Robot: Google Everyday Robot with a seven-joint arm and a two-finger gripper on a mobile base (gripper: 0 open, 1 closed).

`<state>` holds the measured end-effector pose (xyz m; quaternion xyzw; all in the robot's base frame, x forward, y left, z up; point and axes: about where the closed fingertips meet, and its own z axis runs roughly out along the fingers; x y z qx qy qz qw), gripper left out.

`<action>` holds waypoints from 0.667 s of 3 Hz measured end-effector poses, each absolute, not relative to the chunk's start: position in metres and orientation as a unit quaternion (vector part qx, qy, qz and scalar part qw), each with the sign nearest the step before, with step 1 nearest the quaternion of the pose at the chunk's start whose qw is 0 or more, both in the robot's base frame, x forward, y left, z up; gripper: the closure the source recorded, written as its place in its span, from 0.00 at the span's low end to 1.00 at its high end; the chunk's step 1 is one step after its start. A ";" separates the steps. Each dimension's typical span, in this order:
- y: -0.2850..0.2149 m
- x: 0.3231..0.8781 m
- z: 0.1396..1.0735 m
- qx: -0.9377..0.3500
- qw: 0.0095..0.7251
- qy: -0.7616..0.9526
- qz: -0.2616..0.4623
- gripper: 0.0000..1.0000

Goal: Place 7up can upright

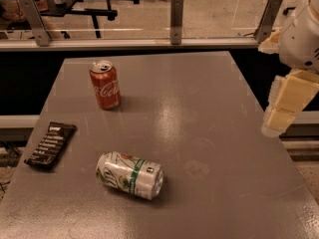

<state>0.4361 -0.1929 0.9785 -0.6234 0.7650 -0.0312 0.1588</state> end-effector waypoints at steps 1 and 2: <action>-0.149 0.431 0.977 -0.657 0.154 0.738 -0.022 0.00; -0.101 0.421 0.969 -0.688 0.142 0.712 -0.020 0.00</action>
Offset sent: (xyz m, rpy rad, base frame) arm -0.0300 0.1580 -0.0409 -0.0738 0.1017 0.2804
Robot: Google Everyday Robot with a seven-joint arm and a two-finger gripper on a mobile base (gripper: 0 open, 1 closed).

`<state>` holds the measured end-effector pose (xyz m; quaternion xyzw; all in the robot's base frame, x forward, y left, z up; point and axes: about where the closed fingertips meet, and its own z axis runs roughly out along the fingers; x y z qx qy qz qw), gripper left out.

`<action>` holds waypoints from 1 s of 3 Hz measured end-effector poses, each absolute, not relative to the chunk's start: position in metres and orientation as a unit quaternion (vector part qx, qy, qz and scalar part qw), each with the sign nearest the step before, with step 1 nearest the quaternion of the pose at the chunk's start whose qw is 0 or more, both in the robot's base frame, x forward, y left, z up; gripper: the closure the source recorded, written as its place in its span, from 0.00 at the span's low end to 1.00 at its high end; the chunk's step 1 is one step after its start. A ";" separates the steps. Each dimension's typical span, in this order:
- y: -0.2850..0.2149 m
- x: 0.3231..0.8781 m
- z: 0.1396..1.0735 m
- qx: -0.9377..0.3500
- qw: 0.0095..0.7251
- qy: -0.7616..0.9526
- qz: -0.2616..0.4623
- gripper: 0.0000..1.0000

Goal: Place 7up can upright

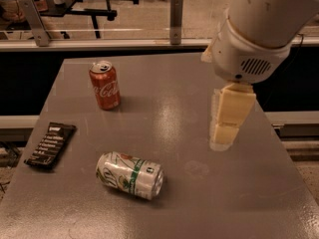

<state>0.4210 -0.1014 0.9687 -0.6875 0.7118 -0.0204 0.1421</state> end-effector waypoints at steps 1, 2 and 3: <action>-0.053 0.406 0.951 -0.715 0.118 0.689 -0.021 0.00; -0.013 0.388 0.930 -0.736 0.092 0.670 -0.018 0.00; 0.026 0.367 0.906 -0.754 0.063 0.654 -0.014 0.00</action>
Offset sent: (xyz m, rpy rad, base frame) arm -0.0509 0.1303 -0.0796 -0.1416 0.1625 0.1924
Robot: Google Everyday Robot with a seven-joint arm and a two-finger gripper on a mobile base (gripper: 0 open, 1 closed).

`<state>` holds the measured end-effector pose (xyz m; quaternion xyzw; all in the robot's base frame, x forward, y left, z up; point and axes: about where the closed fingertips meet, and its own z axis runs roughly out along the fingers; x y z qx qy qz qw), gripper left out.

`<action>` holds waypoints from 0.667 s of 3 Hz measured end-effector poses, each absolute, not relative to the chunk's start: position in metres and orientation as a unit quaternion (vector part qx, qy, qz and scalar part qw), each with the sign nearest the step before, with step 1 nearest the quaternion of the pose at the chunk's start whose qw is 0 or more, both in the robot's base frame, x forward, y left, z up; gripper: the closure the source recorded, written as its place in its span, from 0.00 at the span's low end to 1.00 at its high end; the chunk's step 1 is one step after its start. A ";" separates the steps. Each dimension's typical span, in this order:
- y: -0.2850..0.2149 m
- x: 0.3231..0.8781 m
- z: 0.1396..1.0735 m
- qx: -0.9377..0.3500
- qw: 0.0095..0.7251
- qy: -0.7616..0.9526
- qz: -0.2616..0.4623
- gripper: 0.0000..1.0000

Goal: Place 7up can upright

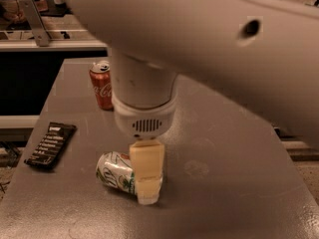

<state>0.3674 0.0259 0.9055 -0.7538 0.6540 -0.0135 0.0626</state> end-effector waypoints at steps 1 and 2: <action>0.044 0.359 0.889 -0.760 0.044 0.648 -0.011 0.00; 0.058 0.357 0.873 -0.762 0.028 0.647 -0.011 0.00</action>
Offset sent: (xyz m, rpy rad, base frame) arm -0.0119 0.0408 -0.0613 -0.0973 0.1066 0.0166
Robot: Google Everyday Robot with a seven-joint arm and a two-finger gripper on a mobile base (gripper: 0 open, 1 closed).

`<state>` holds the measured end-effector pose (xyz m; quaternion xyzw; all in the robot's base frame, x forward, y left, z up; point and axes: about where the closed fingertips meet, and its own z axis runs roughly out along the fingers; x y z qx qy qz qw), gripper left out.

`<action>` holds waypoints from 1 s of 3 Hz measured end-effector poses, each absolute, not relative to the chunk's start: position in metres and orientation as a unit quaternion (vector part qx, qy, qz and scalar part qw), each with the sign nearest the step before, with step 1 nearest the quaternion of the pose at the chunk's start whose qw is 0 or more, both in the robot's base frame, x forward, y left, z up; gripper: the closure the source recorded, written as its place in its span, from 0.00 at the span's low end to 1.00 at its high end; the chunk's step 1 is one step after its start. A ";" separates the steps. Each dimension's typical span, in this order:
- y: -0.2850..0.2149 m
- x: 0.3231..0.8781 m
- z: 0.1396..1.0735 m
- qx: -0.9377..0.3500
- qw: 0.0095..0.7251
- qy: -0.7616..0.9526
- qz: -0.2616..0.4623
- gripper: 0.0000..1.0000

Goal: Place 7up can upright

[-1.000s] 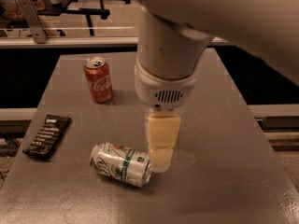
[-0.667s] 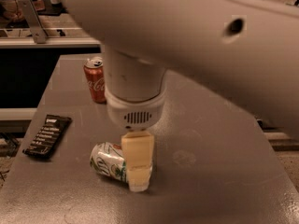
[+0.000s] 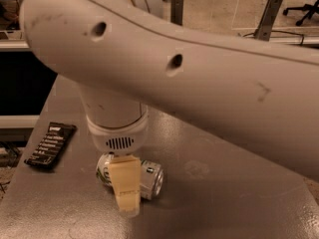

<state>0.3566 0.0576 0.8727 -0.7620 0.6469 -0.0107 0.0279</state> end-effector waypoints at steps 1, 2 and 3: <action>0.067 0.356 0.861 -0.758 0.016 0.652 -0.009 0.00; 0.073 0.357 0.851 -0.754 0.005 0.657 -0.007 0.00; 0.076 0.356 0.846 -0.752 -0.001 0.659 -0.004 0.16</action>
Offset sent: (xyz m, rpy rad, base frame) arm 0.0015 0.0176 -0.0382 -0.0613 0.0764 -0.0490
